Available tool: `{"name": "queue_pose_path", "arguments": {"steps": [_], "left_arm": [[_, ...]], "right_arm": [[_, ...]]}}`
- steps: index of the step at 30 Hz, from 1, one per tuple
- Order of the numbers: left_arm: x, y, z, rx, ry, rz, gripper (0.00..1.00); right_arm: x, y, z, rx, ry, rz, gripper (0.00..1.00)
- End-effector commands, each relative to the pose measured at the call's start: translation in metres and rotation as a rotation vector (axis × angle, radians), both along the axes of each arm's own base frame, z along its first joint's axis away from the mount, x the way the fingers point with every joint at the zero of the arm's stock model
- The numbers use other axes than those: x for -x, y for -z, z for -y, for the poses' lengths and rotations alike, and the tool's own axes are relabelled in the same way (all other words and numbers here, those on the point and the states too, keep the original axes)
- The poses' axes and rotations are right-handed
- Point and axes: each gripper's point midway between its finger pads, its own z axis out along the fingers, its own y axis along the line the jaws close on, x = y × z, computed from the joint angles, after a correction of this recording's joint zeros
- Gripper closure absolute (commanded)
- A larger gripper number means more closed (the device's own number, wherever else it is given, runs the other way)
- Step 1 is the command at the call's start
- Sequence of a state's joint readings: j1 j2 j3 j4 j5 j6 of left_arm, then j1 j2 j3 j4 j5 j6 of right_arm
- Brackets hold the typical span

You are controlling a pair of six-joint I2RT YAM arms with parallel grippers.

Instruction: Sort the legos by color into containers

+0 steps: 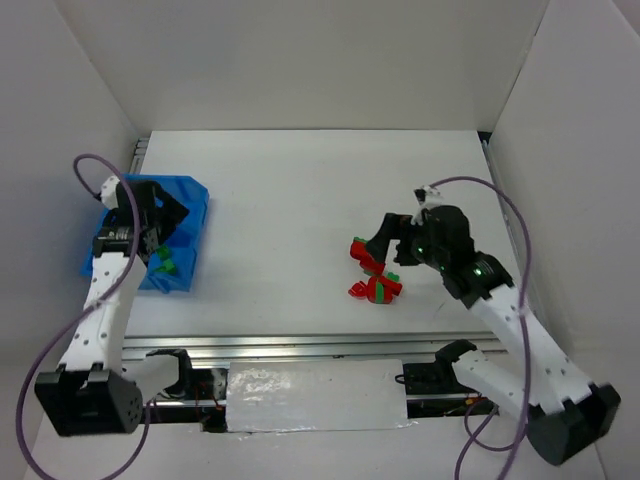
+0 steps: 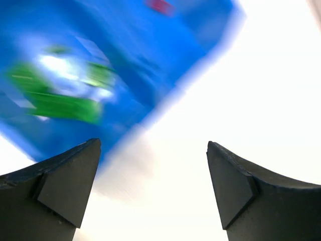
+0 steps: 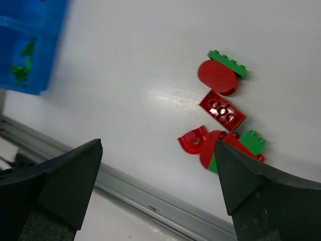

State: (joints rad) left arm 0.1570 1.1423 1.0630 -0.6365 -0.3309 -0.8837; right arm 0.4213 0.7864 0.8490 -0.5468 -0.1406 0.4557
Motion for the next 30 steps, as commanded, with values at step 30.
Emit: {"name": "queue_pose_path", "arguments": {"steps": [30], "left_arm": [[0.072,0.058,0.23,-0.01,1.007,-0.034,0.0]], "right_arm": [[-0.075,0.161,0.005,0.269,0.488,-0.403,0.03]]}}
